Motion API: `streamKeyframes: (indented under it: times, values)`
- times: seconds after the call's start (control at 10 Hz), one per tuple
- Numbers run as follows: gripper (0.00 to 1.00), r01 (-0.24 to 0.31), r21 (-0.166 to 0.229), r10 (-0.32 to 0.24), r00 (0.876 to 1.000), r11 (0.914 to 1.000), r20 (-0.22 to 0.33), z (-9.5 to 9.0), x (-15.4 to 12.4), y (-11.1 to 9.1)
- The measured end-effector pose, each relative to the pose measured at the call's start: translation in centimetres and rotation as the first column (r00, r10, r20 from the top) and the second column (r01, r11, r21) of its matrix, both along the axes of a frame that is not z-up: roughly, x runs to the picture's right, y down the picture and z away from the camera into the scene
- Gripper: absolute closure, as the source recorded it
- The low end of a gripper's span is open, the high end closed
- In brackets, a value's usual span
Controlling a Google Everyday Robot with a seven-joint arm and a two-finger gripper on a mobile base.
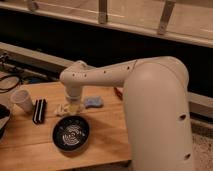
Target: Place the bottle in the ceramic bowl
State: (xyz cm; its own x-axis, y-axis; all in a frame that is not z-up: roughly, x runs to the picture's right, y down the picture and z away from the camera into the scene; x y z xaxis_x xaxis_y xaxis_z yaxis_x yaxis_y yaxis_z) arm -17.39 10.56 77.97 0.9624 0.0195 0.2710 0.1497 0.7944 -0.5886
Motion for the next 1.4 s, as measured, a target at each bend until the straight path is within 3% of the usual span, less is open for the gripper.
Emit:
streamKeyframes:
  times: [0.3,0.6,0.7,0.9,1.3,1.4]
  values:
    - [0.58,-0.032,-0.031,0.03,0.997,0.999,-0.065,-3.8,4.1,4.4]
    - [0.87,-0.04,-0.017,0.038,0.993,0.999,-0.116,-6.0,7.5,6.0]
    - [0.95,-0.036,-0.005,0.035,0.991,0.9994,-0.126,-6.4,7.8,5.7]
    - [1.0,-0.019,0.018,0.021,0.988,0.9997,-0.151,-6.2,7.9,3.8]
    - [1.0,-0.015,0.034,0.02,0.988,0.9993,-0.156,-2.2,8.6,-0.8]
    - [1.0,-0.02,0.029,0.025,0.987,0.9994,-0.156,-1.5,8.8,-1.0]
